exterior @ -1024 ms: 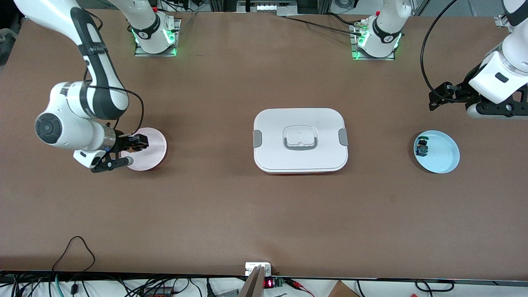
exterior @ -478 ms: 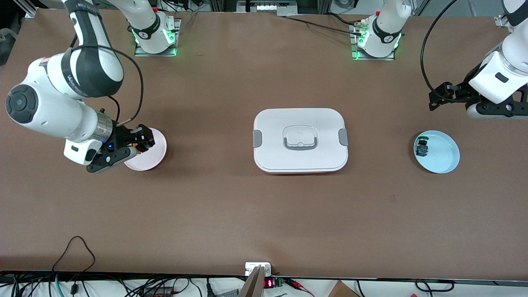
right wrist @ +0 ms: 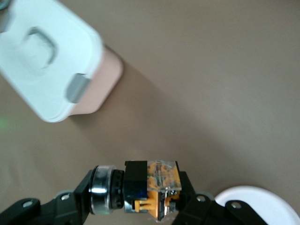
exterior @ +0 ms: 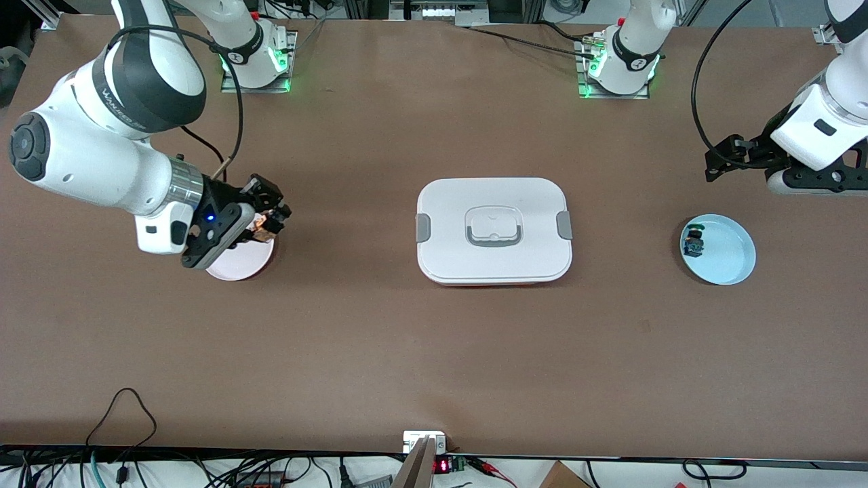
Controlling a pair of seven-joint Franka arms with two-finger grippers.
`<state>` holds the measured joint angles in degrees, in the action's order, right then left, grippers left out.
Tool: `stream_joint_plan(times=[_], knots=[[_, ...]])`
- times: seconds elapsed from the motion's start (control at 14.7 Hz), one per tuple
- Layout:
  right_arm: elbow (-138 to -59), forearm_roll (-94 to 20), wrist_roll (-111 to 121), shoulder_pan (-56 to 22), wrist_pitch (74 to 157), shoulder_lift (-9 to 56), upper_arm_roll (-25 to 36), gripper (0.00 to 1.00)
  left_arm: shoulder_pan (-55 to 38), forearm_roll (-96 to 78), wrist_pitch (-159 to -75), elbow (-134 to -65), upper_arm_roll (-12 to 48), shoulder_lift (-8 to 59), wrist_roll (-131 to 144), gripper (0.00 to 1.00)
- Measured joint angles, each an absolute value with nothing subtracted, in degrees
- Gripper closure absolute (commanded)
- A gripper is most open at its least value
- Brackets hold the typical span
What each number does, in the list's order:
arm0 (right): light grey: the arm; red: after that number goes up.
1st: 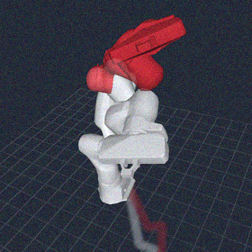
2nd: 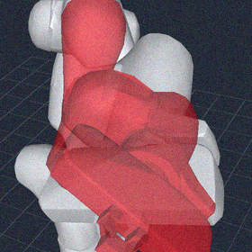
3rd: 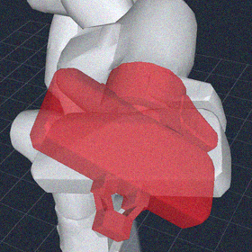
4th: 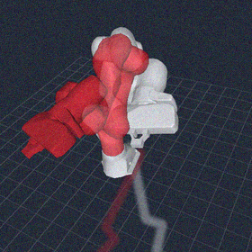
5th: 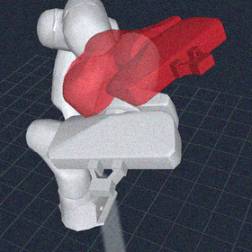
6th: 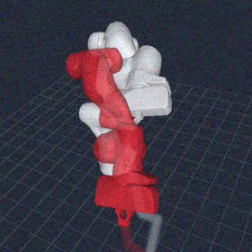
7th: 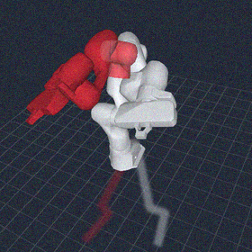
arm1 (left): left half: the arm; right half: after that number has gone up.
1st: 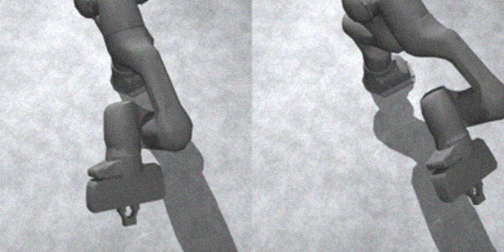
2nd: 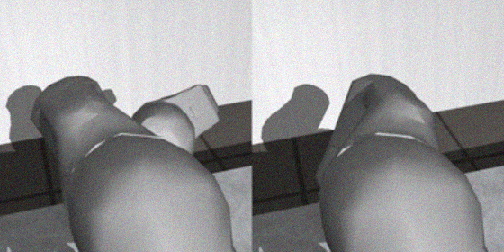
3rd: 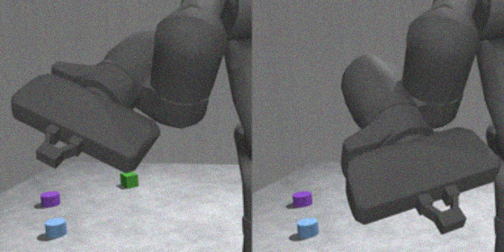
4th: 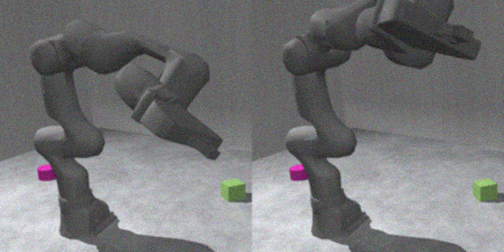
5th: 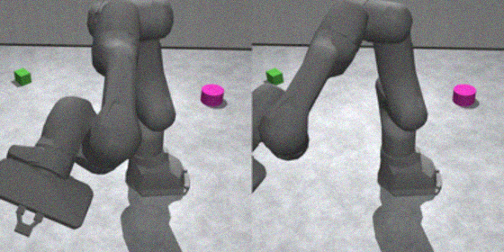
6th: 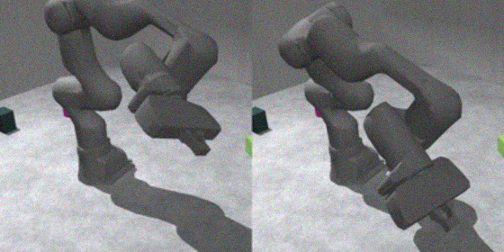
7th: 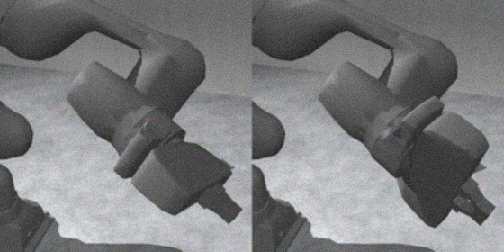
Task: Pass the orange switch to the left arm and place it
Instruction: 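Lift the orange switch with the right gripper toward the white box, then carry the switch over the box while the left gripper reaches toward it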
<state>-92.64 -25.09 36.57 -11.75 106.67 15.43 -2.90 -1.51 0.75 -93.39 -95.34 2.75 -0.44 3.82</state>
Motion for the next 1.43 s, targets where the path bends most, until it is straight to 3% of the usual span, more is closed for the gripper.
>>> stream_joint_plan(times=[0.41,1.43], knots=[[-93.2,-37.3,62.4,-12.6,106.4,16.2,-2.9,1.0,-1.5,0.7,-93.4,-95.3,2.7,-0.4,3.8,0.0],[-94.5,-75.5,91.9,-15.9,107.9,19.3,-2.9,1.0,-1.5,0.1,-93.1,-95.2,2.7,-0.4,3.8,0.0]])
